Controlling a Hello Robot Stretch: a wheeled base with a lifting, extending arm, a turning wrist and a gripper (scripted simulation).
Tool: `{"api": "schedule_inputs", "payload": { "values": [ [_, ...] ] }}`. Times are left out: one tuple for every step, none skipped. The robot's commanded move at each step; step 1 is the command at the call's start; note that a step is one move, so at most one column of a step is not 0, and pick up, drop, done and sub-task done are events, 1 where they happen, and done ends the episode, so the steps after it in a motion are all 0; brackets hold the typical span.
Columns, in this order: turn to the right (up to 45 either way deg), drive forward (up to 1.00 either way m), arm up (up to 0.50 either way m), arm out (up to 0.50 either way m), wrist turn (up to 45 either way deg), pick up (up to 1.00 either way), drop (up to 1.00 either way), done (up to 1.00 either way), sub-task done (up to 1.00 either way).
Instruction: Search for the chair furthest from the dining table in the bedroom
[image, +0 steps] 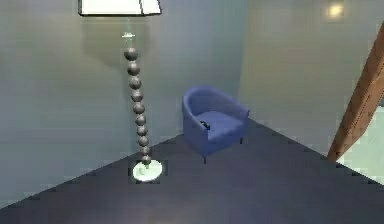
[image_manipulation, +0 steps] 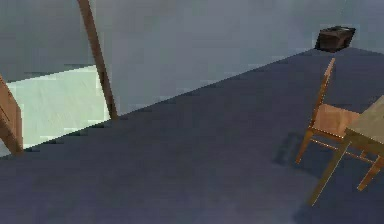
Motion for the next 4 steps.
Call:
{"api": "schedule_inputs", "payload": {
  "values": [
    [0.0,0.75,0.00,0.00,0.0,0.00,0.00,0.00,0.00],
    [-36.0,0.00,0.00,0.00,0.0,0.00,0.00,0.00,0.00],
    [0.0,0.05,0.00,0.00,0.0,0.00,0.00,0.00,0.00],
    [45.0,0.00,0.00,0.00,0.0,0.00,0.00,0.00,0.00]
  ]
}}
